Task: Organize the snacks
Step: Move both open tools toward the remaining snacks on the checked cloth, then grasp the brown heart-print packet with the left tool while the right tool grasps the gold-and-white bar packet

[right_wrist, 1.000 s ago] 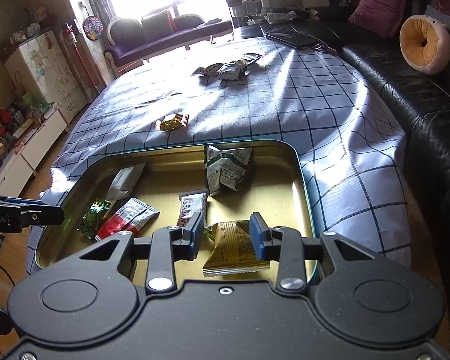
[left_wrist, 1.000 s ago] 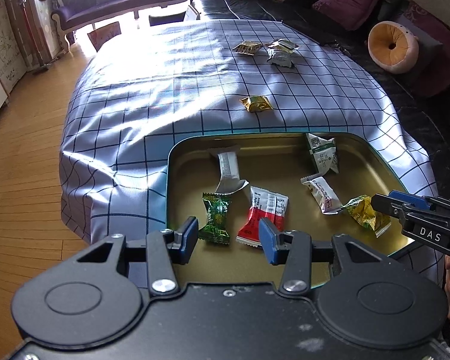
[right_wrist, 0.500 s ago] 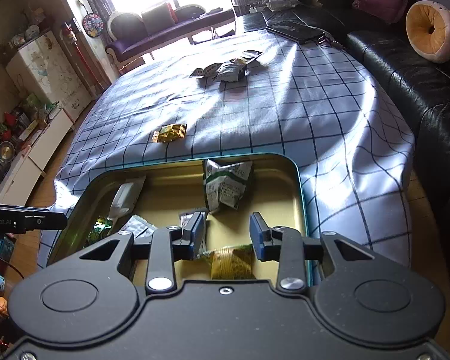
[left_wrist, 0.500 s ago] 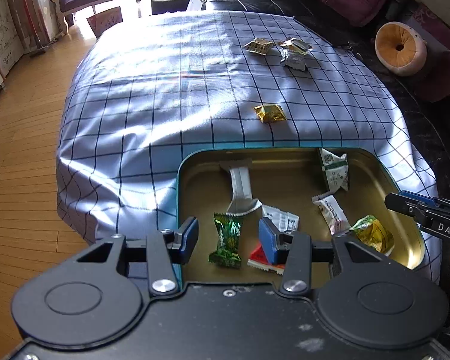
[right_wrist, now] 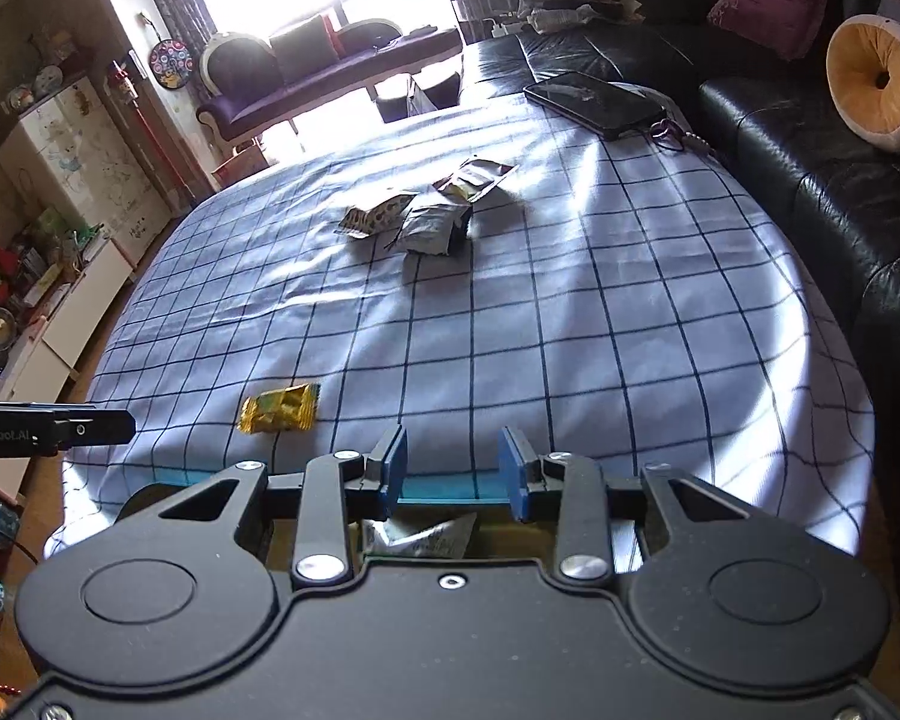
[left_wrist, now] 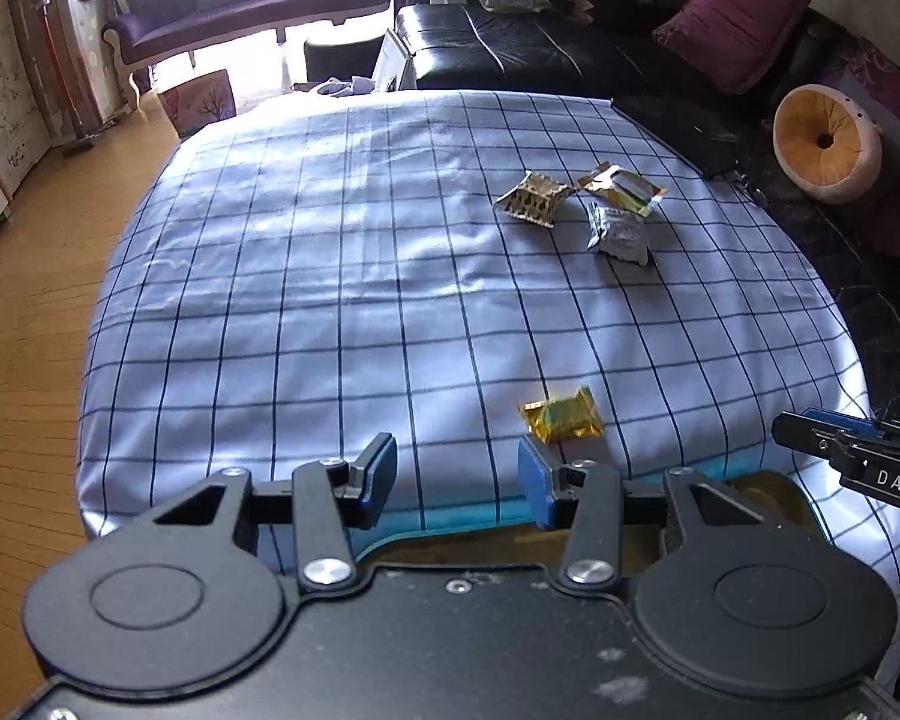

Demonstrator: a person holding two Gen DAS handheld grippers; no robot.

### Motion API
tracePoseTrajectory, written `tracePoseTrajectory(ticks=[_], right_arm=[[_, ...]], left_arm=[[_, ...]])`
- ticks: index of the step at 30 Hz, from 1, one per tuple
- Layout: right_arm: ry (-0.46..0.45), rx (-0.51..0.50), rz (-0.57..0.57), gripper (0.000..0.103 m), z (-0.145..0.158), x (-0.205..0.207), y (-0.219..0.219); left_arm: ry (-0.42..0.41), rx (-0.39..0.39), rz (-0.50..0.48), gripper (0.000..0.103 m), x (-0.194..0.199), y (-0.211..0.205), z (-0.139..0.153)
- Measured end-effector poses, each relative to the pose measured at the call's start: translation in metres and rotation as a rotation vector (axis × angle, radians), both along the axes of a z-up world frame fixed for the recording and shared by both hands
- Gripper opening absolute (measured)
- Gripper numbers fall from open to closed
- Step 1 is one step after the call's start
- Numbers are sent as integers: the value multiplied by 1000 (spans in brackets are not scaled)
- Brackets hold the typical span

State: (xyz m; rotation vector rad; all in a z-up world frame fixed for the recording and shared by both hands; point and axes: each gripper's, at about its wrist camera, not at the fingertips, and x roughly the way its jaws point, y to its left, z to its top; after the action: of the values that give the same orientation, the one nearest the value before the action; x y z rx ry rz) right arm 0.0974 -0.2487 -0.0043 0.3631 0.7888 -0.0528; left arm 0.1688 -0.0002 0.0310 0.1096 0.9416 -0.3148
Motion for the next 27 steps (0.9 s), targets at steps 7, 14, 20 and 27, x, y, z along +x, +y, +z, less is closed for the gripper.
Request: tracePoseTrajectory(ticks=[7,14,20,27], right_arm=[[26,9,-48,44,-12,46,-19],[23,2,-67,44,-22,79,-23],[5,-25,-67,44,-22,102,-23],[22,-33,-59,44,-24,122,-29]], left_arm=[[-19,31,14,46,54,-28,-14],[-54,48,35,46,92,-49,-28],[-97,45,0,46,123,-70,-24],[-65,9,-30,46,164,-96,-25]])
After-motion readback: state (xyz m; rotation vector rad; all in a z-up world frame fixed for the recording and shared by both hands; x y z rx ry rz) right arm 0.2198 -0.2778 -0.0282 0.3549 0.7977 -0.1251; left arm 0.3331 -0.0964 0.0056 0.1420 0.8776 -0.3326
